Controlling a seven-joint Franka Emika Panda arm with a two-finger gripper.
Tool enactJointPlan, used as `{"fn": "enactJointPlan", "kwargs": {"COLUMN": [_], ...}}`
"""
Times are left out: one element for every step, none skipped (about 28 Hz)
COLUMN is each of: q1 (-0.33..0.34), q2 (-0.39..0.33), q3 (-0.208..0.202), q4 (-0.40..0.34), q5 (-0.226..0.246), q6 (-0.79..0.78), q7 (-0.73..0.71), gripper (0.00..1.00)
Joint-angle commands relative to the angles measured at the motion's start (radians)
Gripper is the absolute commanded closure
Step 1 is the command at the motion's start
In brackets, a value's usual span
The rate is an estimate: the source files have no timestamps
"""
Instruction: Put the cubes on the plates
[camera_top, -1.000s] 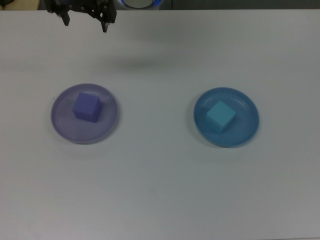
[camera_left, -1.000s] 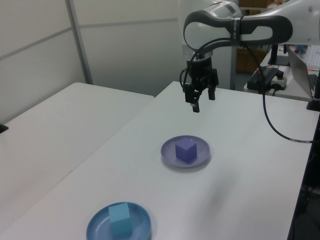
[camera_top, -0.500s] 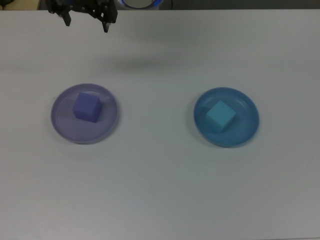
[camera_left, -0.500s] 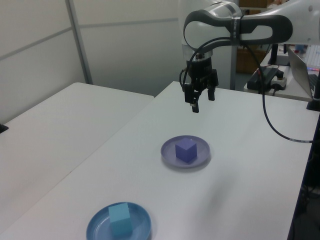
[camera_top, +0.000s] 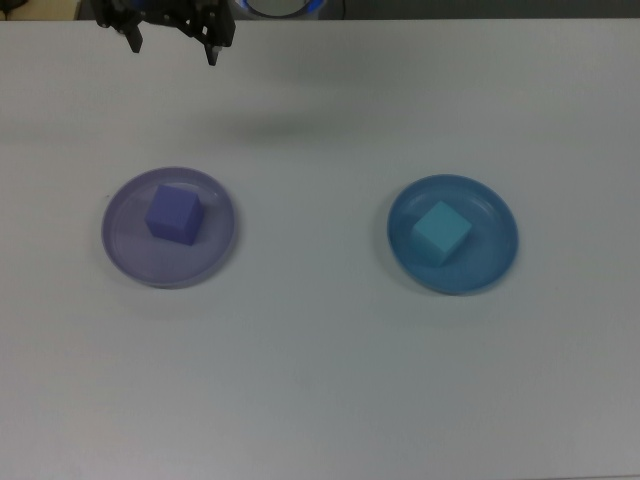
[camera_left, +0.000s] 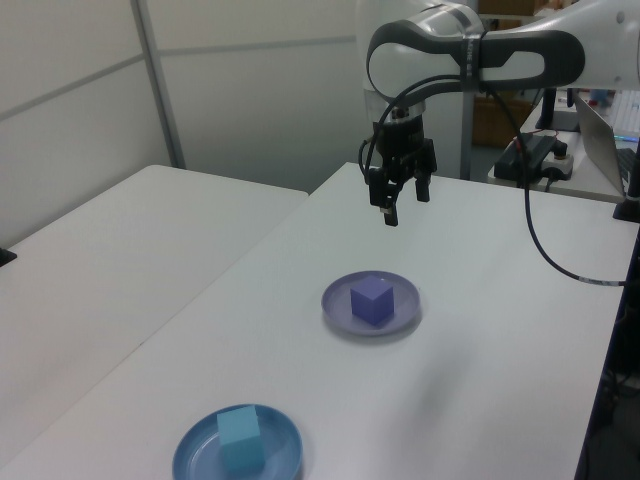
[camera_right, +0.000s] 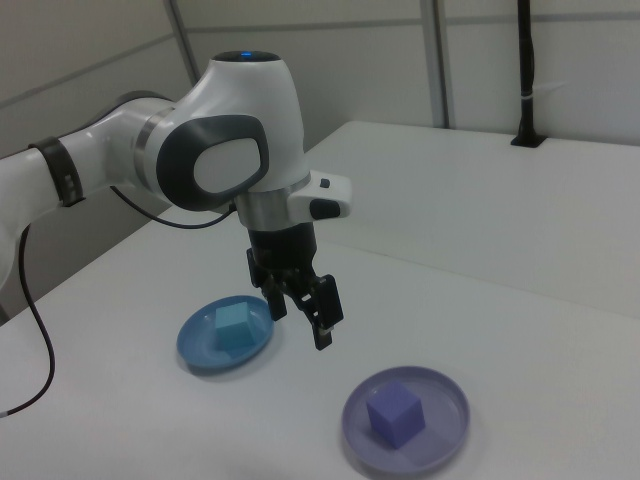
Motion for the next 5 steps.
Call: {"fn": "enactJointPlan", "kwargs": {"q1": [0.012,0.012,0.013,0.013,0.015], "q2": [-0.011,-0.011,-0.011,-0.011,-0.011], "q3": [-0.011,-0.011,-0.011,-0.011,-0.011], "q4": [-0.017,-0.017,-0.017,-0.017,-0.017], "q5": [0.019,0.019,0.019,0.019,0.019], "q6": [0.006,0.006,0.006,0.006,0.006], "q7": [-0.011,-0.011,-0.011,-0.011,-0.011], "gripper": [0.00,0.00,0.00,0.00,0.00]}}
